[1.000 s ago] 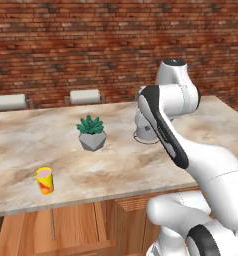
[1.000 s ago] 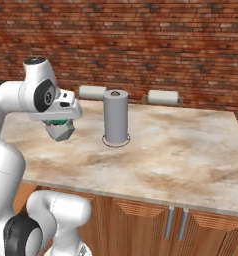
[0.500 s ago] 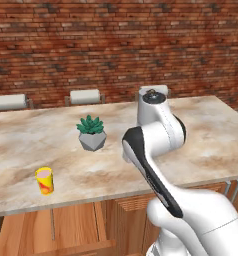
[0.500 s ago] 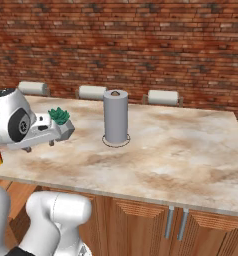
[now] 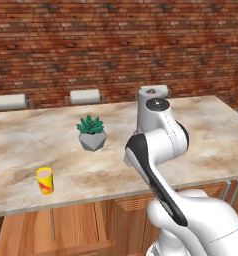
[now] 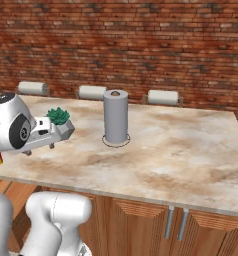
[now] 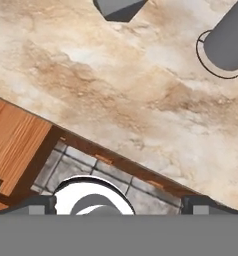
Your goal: Pick up the straw from the left drawer and put it inside the smoothie cup.
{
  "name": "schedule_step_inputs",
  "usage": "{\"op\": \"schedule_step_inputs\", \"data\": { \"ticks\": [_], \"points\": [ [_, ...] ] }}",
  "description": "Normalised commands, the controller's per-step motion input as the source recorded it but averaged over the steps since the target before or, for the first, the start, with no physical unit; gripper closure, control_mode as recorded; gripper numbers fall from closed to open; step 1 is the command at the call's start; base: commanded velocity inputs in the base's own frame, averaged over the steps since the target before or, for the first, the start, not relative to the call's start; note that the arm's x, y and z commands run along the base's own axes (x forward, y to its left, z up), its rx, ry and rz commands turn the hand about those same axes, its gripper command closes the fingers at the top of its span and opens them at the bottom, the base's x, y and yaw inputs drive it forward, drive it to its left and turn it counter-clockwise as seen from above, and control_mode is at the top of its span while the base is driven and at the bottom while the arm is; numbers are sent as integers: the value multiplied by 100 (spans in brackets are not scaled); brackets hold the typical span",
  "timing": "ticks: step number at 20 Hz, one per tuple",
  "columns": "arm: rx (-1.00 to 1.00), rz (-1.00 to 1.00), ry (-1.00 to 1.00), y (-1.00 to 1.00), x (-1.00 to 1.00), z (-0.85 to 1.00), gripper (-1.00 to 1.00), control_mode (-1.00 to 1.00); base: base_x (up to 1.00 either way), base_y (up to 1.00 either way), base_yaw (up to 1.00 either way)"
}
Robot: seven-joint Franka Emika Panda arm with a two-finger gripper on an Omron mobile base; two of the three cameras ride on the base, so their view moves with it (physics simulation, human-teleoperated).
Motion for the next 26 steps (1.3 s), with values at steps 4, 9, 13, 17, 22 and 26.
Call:
{"op": "schedule_step_inputs", "data": {
  "ticks": [4, 9, 13, 17, 22, 26],
  "points": [
    [0, 31, 0, -13, -21, 0, -100, -100, 0, 0, 0],
    [0, 41, 0, -12, -22, 0, -100, -100, 0, 0, 0],
    [0, 34, 0, -1, -8, 0, -100, -100, 0, 0, 0],
    [0, 0, 0, 0, 0, 0, -100, -100, 0, 0, 0],
    [0, 0, 0, 0, 0, 0, -100, -100, 0, 0, 0],
    [0, 0, 0, 0, 0, 0, -100, -100, 0, 0, 0]
  ]
}}
